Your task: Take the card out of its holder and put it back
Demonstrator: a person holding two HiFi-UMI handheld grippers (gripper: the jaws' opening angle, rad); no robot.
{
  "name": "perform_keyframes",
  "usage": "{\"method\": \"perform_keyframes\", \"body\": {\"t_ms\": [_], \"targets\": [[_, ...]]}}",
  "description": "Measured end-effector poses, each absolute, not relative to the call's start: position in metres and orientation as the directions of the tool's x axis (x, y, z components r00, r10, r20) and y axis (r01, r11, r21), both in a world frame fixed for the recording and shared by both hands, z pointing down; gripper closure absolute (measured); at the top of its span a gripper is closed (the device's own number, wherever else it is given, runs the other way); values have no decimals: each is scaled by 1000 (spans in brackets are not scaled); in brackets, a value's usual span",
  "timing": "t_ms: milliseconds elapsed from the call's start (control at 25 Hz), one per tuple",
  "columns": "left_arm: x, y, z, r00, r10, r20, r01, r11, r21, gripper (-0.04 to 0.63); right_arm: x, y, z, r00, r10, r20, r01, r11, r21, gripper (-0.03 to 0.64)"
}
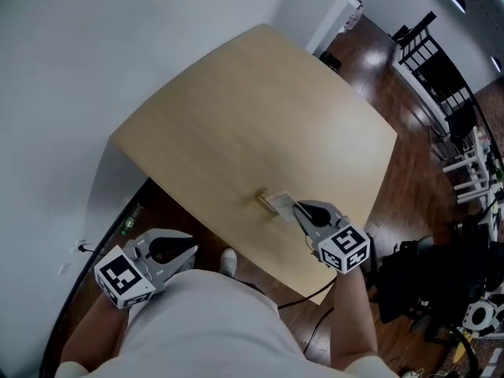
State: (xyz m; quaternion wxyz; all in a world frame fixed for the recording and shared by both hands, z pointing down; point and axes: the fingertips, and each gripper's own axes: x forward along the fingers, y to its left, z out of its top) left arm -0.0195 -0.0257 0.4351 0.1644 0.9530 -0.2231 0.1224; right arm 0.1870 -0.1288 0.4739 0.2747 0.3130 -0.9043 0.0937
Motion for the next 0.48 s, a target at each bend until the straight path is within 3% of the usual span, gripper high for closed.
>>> {"method": "perform_keyframes", "body": {"t_ms": [480], "targets": [[0, -36, 438, 815, -484, 318, -568, -776, 274, 561, 191, -174, 509, -685, -440, 581, -554, 832, -22, 597]]}}
